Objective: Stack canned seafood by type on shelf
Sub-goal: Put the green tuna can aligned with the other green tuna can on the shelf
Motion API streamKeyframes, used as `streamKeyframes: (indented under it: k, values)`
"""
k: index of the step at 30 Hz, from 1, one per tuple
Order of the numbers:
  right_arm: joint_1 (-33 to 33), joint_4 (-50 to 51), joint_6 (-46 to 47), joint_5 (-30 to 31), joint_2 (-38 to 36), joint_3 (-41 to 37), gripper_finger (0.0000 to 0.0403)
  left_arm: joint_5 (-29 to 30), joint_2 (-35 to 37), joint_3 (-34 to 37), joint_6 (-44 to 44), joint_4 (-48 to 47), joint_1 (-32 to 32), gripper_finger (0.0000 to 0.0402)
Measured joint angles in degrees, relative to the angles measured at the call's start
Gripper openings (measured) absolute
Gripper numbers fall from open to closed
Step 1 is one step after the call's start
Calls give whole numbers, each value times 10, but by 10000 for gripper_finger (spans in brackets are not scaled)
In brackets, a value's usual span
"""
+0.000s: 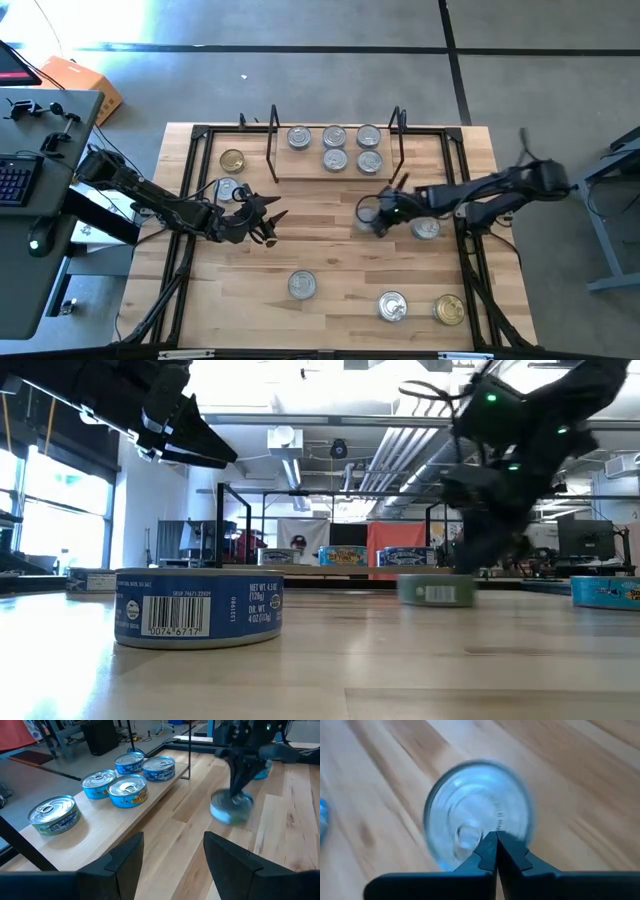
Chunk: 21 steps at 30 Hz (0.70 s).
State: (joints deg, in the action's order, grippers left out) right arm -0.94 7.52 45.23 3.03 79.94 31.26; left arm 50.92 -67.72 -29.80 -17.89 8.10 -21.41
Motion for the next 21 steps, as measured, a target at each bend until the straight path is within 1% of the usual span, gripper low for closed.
streamKeyframes:
  k: [3, 6, 8, 9, 11, 13, 16, 19, 21]
  values:
    - [12, -72, 13, 19, 82, 38, 0, 0, 0, 0, 0, 0, 0, 197]
    - [25, -134, 5, 56, 170, 100, 0, -6, 0, 0, 4, 0, 0, 197]
    - [33, -168, -38, 74, 222, 150, 0, -22, 0, 0, 5, 0, 0, 197]
    - [37, -173, -70, 73, 243, 178, 0, -28, 0, 0, 5, 0, 0, 197]
    - [40, -162, -131, 70, 275, 234, 0, -43, 0, 0, 5, 0, 0, 197]
    - [42, -151, -177, 79, 293, 282, 0, -67, 0, 0, 5, 0, 0, 197]
    - [48, -147, -238, 116, 292, 330, 0, -116, -7, 0, 5, 2, 0, 197]
    - [48, -122, -274, 156, 283, 344, 0, -195, -34, 0, 7, 13, 0, 196]
    - [44, -90, -278, 159, 283, 344, 0, -250, -64, 0, 11, 25, 0, 190]
